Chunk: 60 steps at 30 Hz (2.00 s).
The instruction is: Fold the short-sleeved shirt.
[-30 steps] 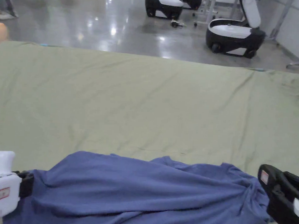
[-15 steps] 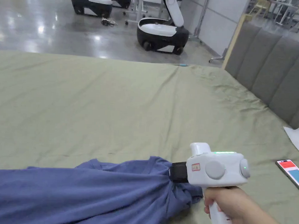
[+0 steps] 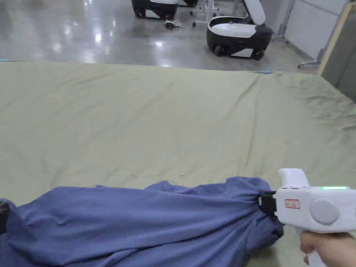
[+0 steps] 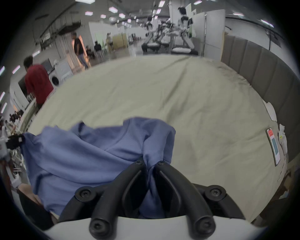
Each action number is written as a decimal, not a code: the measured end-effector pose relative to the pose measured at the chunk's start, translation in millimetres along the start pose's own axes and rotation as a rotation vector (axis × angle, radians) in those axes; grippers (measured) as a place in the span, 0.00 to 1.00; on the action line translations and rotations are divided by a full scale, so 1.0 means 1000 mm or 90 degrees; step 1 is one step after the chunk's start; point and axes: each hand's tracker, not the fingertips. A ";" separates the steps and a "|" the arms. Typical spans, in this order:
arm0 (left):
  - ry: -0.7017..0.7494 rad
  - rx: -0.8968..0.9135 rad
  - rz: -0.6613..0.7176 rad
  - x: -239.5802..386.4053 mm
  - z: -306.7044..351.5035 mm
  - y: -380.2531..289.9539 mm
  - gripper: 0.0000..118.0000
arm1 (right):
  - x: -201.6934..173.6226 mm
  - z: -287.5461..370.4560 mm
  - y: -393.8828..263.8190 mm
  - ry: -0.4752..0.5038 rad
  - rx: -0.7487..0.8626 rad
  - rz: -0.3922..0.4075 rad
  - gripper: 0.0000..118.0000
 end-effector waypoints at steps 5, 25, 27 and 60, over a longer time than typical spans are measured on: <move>-0.010 0.069 0.042 -0.034 0.036 0.051 0.01 | -0.005 0.067 0.030 0.034 0.106 0.015 0.07; 0.073 0.262 0.033 -0.095 0.125 0.233 0.01 | -0.013 0.253 0.156 -0.056 0.404 0.004 0.07; 0.070 0.263 0.044 -0.093 0.118 0.254 0.01 | -0.015 0.250 0.176 -0.072 0.418 0.004 0.07; 0.182 0.248 -0.008 -0.009 -0.173 0.335 0.01 | -0.032 -0.048 0.342 -0.231 0.417 0.024 0.07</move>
